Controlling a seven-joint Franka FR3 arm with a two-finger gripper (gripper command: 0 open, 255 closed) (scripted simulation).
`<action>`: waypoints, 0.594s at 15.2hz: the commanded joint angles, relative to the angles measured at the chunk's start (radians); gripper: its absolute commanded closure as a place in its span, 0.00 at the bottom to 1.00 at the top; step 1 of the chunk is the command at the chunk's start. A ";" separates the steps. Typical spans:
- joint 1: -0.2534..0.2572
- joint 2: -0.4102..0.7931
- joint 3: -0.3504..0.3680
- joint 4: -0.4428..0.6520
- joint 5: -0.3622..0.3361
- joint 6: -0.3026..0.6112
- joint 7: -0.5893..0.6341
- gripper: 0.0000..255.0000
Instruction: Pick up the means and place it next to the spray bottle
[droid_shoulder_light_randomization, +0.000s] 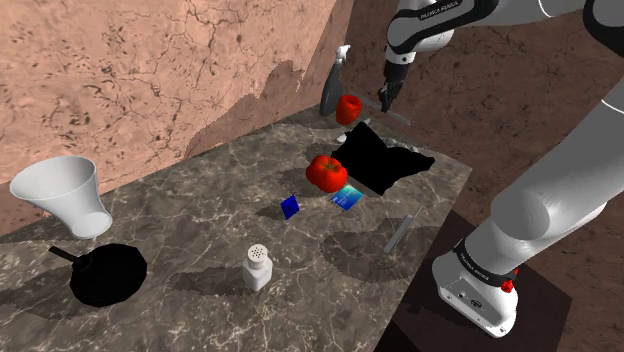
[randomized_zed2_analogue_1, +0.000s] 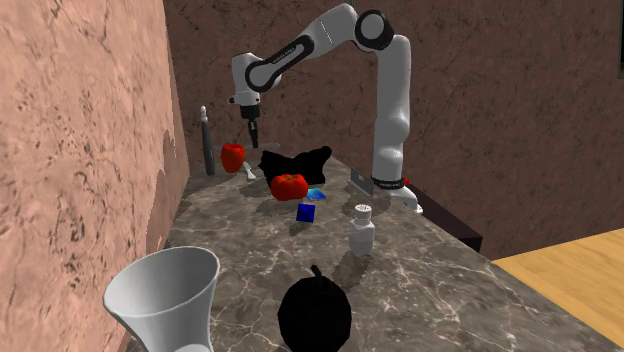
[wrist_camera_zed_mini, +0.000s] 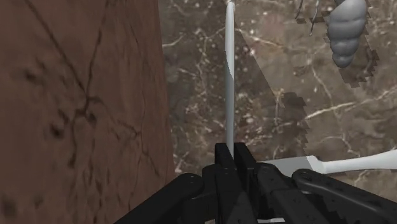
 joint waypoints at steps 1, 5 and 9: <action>-0.015 0.053 -0.014 -0.023 0.000 0.014 -0.001 1.00; -0.018 0.058 -0.011 -0.027 -0.001 0.022 0.000 1.00; -0.021 0.058 -0.008 -0.027 -0.001 0.022 0.000 1.00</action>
